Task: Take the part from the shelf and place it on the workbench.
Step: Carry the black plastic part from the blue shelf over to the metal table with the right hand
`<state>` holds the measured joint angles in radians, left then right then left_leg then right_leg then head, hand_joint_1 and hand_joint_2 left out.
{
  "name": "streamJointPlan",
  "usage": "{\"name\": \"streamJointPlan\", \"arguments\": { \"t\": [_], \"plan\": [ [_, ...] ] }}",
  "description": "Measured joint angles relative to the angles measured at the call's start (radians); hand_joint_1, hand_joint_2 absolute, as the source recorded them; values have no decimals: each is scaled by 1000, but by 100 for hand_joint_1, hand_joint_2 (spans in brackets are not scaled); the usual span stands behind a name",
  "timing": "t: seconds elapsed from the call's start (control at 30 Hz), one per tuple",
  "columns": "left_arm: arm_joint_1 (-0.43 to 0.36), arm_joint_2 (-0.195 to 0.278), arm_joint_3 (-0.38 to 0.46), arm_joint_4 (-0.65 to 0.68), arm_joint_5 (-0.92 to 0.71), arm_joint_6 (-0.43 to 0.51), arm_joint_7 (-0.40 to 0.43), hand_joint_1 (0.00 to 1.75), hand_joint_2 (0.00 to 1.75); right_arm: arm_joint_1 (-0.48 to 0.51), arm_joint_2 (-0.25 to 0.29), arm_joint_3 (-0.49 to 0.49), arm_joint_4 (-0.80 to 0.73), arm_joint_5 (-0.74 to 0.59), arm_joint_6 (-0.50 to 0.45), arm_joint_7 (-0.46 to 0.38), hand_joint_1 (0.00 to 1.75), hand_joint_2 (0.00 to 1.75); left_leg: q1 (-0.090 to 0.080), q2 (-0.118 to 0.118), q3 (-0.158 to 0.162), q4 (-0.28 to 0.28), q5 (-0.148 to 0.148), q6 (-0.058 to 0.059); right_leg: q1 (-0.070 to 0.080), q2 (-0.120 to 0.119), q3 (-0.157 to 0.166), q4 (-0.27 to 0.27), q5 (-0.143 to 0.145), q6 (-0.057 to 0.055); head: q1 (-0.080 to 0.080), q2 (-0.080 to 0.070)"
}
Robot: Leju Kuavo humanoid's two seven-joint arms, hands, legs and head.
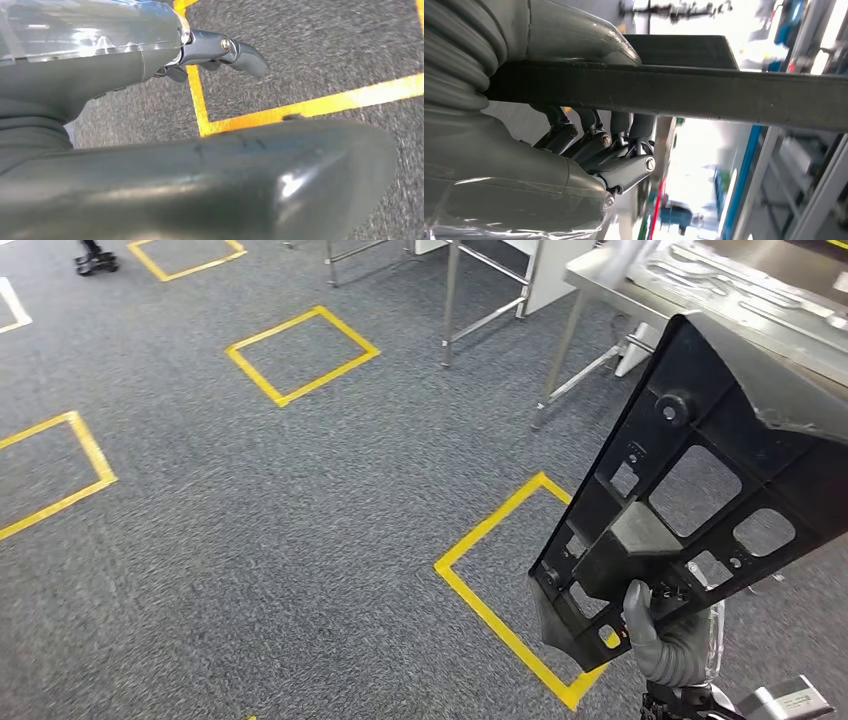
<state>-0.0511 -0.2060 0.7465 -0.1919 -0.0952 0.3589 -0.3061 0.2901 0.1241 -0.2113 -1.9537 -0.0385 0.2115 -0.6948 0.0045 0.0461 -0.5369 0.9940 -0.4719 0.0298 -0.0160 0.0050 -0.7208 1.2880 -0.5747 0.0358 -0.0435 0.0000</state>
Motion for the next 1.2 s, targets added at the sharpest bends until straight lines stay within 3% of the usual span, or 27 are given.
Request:
{"name": "streamJointPlan", "arguments": {
  "t": [0.03,0.07,0.13,0.2,0.27,0.33,0.4,0.47,0.5,0.53,0.57,0.63,0.7,0.77,0.83,0.9,0.97,1.0,1.03,1.1,1.17,1.2],
  "plan": [
    [0,0,0,0,-3,-4,-1,0,0,2,0,0,-1,4,-1,0,175,175,0,14,1,1,-2,-1,0,-6,18,-32,24,0,0,0],
    [0,-1,0,0,-6,-9,-2,0,0,4,1,0,-4,6,-2,0,175,175,0,27,3,1,-4,-3,1,-20,55,-98,58,-2,0,0],
    [-1,-2,-1,0,-10,-20,-8,0,0,7,2,0,-11,9,-2,0,175,175,-4,48,11,2,-10,-11,8,-73,130,-233,103,-12,0,0],
    [-1,-3,-1,0,-12,-28,-13,0,0,9,3,0,-17,13,-2,0,175,175,-8,68,18,1,-15,-21,15,-97,153,-279,108,-23,0,0],
    [-3,-3,-2,0,-16,-40,-15,0,0,14,6,0,-23,20,-4,0,175,175,-7,85,24,1,-21,-33,13,-70,151,-281,113,-32,0,0],
    [-3,-2,-5,0,-28,-61,-15,0,0,20,7,-1,-30,26,-7,0,175,175,-3,47,17,33,-48,-44,5,-43,152,-287,120,-44,0,0],
    [1,-1,-15,0,-53,-68,-13,0,0,23,8,-2,-35,33,-8,0,175,175,0,-16,-30,146,-114,-51,2,-17,151,-289,124,-52,0,0],
    [6,3,-30,0,-88,-61,-24,0,0,29,10,-2,-36,43,-13,0,175,175,1,-37,-91,276,-165,-53,4,15,148,-288,125,-54,0,0],
    [8,6,-41,0,-108,-56,-40,0,0,34,11,-2,-38,51,-17,0,175,175,1,-39,-105,301,-163,-54,4,31,148,-287,125,-54,0,0],
    [10,8,-52,0,-128,-50,-62,0,0,40,12,-2,-40,59,-23,0,175,175,2,-41,-100,283,-140,-53,4,47,148,-285,125,-54,0,0],
    [11,11,-65,0,-144,-45,-86,0,0,46,14,-3,-44,67,-29,0,175,175,2,-47,-77,228,-101,-51,4,63,149,-284,125,-53,0,0],
    [13,17,-84,0,-161,-41,-125,0,0,56,19,-3,-52,77,-35,0,175,175,6,-91,-20,86,-36,-44,4,92,147,-278,123,-47,0,0],
    [14,22,-98,0,-177,-43,-177,0,0,63,23,-4,-59,78,-34,0,175,175,8,-121,7,18,-19,-38,4,117,139,-274,125,-36,0,0],
    [14,34,-126,-1,-239,-79,-270,0,0,71,24,-4,-61,76,-25,0,175,175,6,-104,8,13,-18,-29,2,136,131,-274,130,-22,0,0],
    [21,58,-185,-13,-325,-150,-355,0,0,70,24,-4,-57,75,-17,0,175,175,8,-79,11,5,-11,-15,4,95,118,-253,116,-11,0,0],
    [33,81,-251,-33,-368,-197,-388,0,0,54,23,-3,-49,75,-20,0,175,175,8,-50,11,0,-8,-6,5,23,76,-162,60,-3,0,0],
    [43,97,-296,-44,-380,-202,-392,0,0,41,23,-3,-40,77,-26,0,175,175,5,-20,9,0,-10,-3,1,0,16,-32,0,5,0,0],
    [46,104,-313,-45,-383,-199,-392,0,0,40,23,-2,-35,78,-31,0,175,175,5,-5,9,1,-11,-3,-2,-3,0,4,-7,8,0,0],
    [46,108,-327,-46,-385,-193,-392,0,0,38,23,-1,-30,81,-35,0,175,175,4,9,10,1,-12,-3,-4,-5,3,3,4,10,0,0],
    [38,111,-357,-45,-386,-180,-381,0,0,30,23,5,-21,94,-54,0,175,175,4,32,14,1,-16,-7,-4,-29,67,-112,69,7,0,0],
    [24,111,-380,-40,-379,-179,-348,0,0,18,23,17,-16,108,-81,0,175,175,-1,51,21,3,-23,-16,5,-77,134,-238,110,-6,0,0],
    [17,111,-387,-37,-373,-184,-324,0,0,14,23,25,-13,111,-93,0,175,175,-3,60,24,3,-25,-21,10,-90,148,-267,114,-13,0,0]
  ]
}}
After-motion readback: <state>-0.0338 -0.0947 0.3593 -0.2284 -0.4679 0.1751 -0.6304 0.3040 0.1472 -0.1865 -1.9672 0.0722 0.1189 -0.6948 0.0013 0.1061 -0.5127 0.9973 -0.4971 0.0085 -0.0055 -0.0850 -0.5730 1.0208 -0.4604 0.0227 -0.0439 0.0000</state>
